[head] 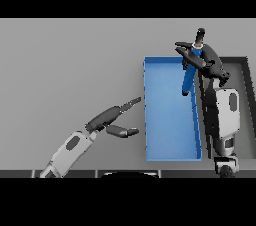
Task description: Pick up the blue pipe and place it into the blue bin.
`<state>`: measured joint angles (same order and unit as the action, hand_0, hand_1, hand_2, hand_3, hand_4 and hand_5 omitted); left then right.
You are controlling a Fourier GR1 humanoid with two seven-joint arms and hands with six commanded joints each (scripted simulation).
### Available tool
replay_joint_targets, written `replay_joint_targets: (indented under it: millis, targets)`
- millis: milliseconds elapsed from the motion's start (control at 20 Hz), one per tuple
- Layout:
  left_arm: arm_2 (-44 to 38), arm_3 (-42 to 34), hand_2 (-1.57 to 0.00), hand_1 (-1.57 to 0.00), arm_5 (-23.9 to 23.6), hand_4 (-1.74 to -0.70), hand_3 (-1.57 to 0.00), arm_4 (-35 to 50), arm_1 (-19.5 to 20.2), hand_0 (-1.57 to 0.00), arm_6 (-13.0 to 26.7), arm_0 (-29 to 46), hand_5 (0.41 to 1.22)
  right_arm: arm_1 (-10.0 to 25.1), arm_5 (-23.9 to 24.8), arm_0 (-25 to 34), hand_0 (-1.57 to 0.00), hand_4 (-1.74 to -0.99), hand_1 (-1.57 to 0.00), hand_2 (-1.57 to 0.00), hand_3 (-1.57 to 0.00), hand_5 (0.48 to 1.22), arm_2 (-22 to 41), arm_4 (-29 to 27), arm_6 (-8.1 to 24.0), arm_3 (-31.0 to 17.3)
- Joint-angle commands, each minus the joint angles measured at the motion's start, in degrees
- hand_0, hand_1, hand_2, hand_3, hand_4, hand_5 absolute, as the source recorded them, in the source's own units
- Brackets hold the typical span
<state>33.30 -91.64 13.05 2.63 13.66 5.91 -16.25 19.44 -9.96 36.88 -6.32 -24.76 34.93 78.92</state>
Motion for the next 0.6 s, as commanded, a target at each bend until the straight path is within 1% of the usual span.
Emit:
replay_joint_targets:
  millis: [0,50,100,150,200,250,300,350,400,450,500,550]
  targets:
    - [0.2,-0.7,0.00,0.00,0.2,-0.83,0.00,-0.2,0.6,0.00,-0.8,0.9,0.470,1.2,2.1,-1.2,-1.57,-1.499,-1.57,-1.57,-1.57,1.221,1.4,-0.5,0.0,-0.8]
    - [0.0,-0.5,0.00,0.00,0.2,-0.83,0.00,0.0,0.8,0.00,-0.6,0.7,0.470,2.7,4.3,-2.6,-1.57,-1.499,-1.57,-1.57,-1.57,1.221,3.5,-0.8,0.0,-1.3]
    - [-0.2,0.0,0.00,0.00,0.4,-0.83,0.00,0.0,0.9,0.00,-0.6,0.4,0.470,4.4,5.3,-4.3,-1.57,-1.548,-1.57,-1.57,-1.35,1.221,5.6,-1.8,0.0,-1.4]
    - [0.0,0.3,0.00,0.00,0.2,-0.83,0.00,-0.4,0.7,0.00,-0.5,0.5,0.470,5.3,6.4,-6.1,-1.57,-1.586,-1.57,-1.57,-1.08,1.221,7.9,-3.1,0.0,-0.7]
    - [0.2,-0.1,0.00,0.00,0.3,-0.83,0.00,-0.1,0.6,0.00,-0.9,0.8,0.471,7.1,7.6,-7.1,-1.57,-1.569,-1.57,-1.57,-1.18,1.221,10.3,-4.5,0.0,-0.8]
    - [0.6,-0.1,0.00,0.00,0.0,-0.83,0.00,-0.5,0.1,0.00,-0.7,0.9,0.472,8.1,8.5,-8.6,-1.57,-1.603,-1.57,-1.57,-1.04,1.221,12.1,-5.6,0.0,-0.3]
    - [0.3,-0.5,0.00,0.00,-0.2,-0.83,0.00,-0.3,0.2,0.00,-0.1,0.7,0.474,10.0,10.2,-9.3,-1.57,-1.631,-1.57,-1.57,-0.85,1.221,15.2,-6.6,0.0,-0.3]
    - [0.4,-0.6,0.00,0.00,-0.1,-0.83,0.00,-0.4,0.4,0.00,-0.2,0.8,0.475,11.6,11.8,-9.5,-1.57,-1.653,-1.57,-1.57,-0.69,1.205,18.4,-8.6,0.0,-0.7]
    - [0.6,-0.8,0.00,0.00,-0.4,-0.83,0.00,-0.8,0.5,0.00,-0.2,1.2,0.474,13.1,14.5,-9.2,-1.57,-1.617,-1.57,-1.57,-0.87,1.194,22.2,-10.4,0.0,-1.2]
    - [0.6,-0.4,0.00,0.00,-0.6,-0.83,0.00,-0.7,-0.1,0.00,0.4,0.7,0.474,15.3,17.4,-8.6,-1.57,-1.583,-1.57,-1.57,-1.01,1.199,26.0,-14.2,0.0,-2.1]
    - [0.5,-0.9,0.00,0.00,-0.6,-0.83,0.00,-0.7,0.1,0.00,-0.1,0.8,0.474,17.7,21.3,-8.8,-1.46,-1.534,-1.38,-1.33,-0.81,1.190,29.9,-19.1,0.0,-2.0]
    - [0.7,-1.1,0.00,0.00,-0.5,-0.83,0.00,-0.6,0.0,0.00,0.2,0.8,0.476,18.8,21.7,-8.4,-1.17,-1.477,-1.11,-1.07,-0.65,1.178,32.2,-21.7,0.0,-2.4]
